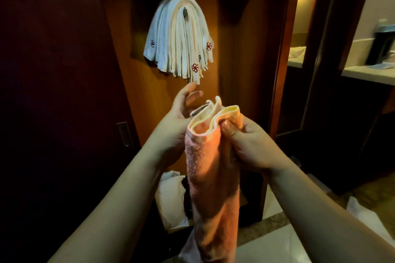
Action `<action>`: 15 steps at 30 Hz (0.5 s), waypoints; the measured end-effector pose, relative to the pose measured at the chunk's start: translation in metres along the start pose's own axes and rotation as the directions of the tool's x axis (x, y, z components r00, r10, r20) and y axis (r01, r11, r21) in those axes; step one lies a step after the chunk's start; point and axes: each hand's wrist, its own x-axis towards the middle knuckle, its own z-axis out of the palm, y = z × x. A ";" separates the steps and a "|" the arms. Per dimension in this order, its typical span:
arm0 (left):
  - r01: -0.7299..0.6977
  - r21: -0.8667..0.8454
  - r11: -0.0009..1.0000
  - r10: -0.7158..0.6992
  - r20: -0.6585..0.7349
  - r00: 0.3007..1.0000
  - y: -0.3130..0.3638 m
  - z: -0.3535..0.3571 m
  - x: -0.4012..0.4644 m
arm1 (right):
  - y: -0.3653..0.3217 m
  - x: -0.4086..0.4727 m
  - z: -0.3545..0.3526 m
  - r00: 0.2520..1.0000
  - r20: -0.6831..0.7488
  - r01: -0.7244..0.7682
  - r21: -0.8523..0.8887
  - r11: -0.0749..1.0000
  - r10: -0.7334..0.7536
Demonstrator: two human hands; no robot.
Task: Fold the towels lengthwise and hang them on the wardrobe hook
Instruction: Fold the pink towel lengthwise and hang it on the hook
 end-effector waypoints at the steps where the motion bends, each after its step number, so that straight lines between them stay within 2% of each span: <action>1: 0.006 0.073 0.997 -0.003 -0.036 0.999 -0.006 -0.006 0.002 | 0.002 0.002 -0.001 0.998 -0.064 -0.008 -0.023 1.000 0.007; 4: -0.114 0.081 0.990 0.127 -0.175 0.976 -0.003 -0.013 -0.008 | 0.004 0.005 -0.003 0.979 -0.192 0.043 -0.124 0.991 -0.066; 5: -0.194 0.086 0.977 0.206 -0.165 0.965 0.003 -0.014 -0.015 | 0.003 0.006 -0.004 0.976 -0.201 0.060 -0.146 0.987 -0.089; 6: -0.270 0.125 0.955 0.284 -0.119 0.951 0.006 -0.017 -0.022 | 0.004 0.005 -0.005 0.974 -0.202 0.072 -0.161 0.984 -0.104; 8: -0.357 0.368 0.858 0.358 0.070 0.931 0.015 -0.023 -0.030 | 0.001 0.004 -0.004 0.971 -0.212 0.075 -0.179 0.981 -0.113; 10: -0.334 0.653 0.679 0.261 0.210 0.942 0.023 -0.029 -0.030 | -0.001 0.002 -0.003 0.970 -0.209 0.086 -0.182 0.980 -0.124; 11: -0.329 0.743 0.583 0.212 0.251 0.944 0.027 -0.030 -0.029 | 0.000 0.001 -0.004 0.968 -0.208 0.098 -0.198 0.975 -0.139; 13: -0.335 0.822 0.461 0.142 0.304 0.942 0.033 -0.032 -0.027 | 0.001 0.001 -0.006 0.966 -0.198 0.116 -0.249 0.961 -0.168; 15: -0.359 0.849 0.388 0.119 0.341 0.933 0.036 -0.033 -0.024 | 0.002 0.000 -0.007 0.963 -0.185 0.132 -0.303 0.944 -0.194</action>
